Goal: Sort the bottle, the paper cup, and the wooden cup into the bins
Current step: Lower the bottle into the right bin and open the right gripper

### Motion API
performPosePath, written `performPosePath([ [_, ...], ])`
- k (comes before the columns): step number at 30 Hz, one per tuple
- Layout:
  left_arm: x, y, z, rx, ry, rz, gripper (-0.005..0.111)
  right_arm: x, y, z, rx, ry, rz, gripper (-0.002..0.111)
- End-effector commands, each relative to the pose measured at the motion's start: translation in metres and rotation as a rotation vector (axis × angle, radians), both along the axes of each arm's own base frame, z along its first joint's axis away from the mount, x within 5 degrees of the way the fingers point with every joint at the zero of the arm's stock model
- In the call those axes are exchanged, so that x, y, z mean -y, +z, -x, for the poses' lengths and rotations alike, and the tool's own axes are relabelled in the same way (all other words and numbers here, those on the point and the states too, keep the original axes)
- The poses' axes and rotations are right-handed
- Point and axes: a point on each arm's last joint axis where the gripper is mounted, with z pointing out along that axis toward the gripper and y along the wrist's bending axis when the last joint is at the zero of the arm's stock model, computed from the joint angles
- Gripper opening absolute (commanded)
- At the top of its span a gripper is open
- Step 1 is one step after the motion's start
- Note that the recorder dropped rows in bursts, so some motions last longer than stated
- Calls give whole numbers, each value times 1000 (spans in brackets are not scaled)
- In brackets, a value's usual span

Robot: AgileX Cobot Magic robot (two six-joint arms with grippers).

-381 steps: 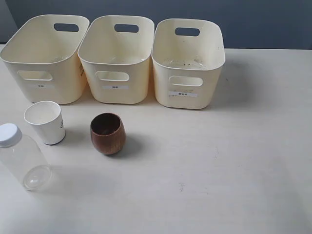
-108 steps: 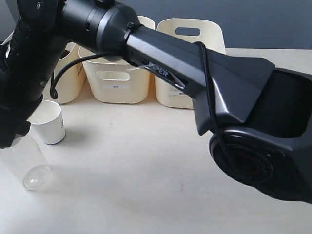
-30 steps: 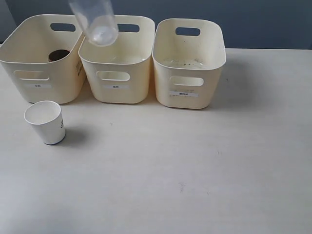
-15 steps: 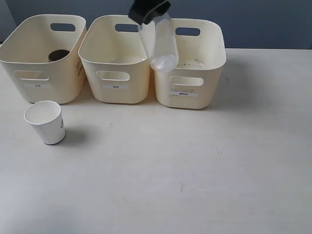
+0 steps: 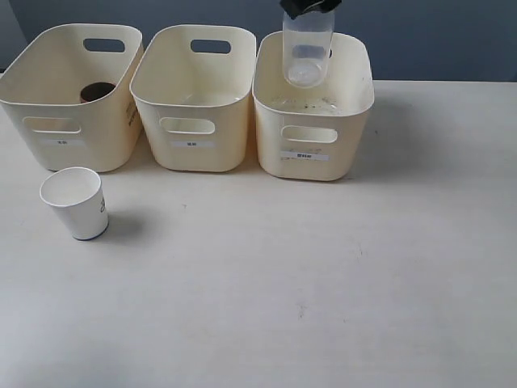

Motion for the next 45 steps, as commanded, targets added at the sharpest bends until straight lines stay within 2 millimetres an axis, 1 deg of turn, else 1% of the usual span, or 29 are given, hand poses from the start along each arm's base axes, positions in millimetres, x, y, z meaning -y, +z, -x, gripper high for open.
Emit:
performPosePath([
  [1, 1, 0, 0, 9, -10, 4, 0, 4, -11, -24, 48, -39, -80, -1],
  [5, 1, 0, 0, 9, -10, 4, 0, 4, -39, -41, 5, -61, -56, -1],
  [11, 1, 0, 0, 9, -10, 4, 0, -1, -90, -63, -82, -88, -31, -1],
  [14, 1, 0, 0, 9, -10, 4, 0, -5, -106, -69, -93, -96, -40, -1],
  [17, 1, 0, 0, 9, -10, 4, 0, -6, -115, -73, -106, -101, -35, -1],
  [18, 1, 0, 0, 9, -10, 4, 0, -6, -117, -73, -110, -101, -32, 1],
  [20, 1, 0, 0, 9, -10, 4, 0, -5, -119, -74, -128, -113, -49, 6],
  [24, 1, 0, 0, 9, -10, 4, 0, 2, -119, -76, -159, -135, -68, 22],
  [29, 1, 0, 0, 9, -10, 4, 0, 4, -121, -77, -187, -166, -89, 36],
  [30, 1, 0, 0, 9, -10, 4, 0, 4, -122, -77, -195, -176, -97, 43],
  [31, 1, 0, 0, 9, -10, 4, 0, 4, -122, -77, -200, -178, -96, 46],
  [32, 1, 0, 0, 9, -10, 4, 0, 4, -122, -77, -204, -177, -95, 52],
  [33, 1, 0, 0, 9, -10, 4, 0, 4, -122, -76, -206, -177, -93, 55],
  [38, 1, 0, 0, 9, -10, 4, 0, 4, -121, -76, -212, -190, -101, 56],
  [40, 1, 0, 0, 9, -10, 4, 0, 5, -114, -74, -199, -188, -109, 56],
  [42, 1, 0, 0, 9, -10, 4, 0, 7, -98, -70, -177, -184, -124, 56],
  [44, 1, 0, 0, 9, -10, 4, 0, 9, -77, -62, -160, -174, -145, 56],
  [45, 1, 0, 0, 9, -10, 4, 0, 7, -68, -55, -161, -154, -151, 56],
])
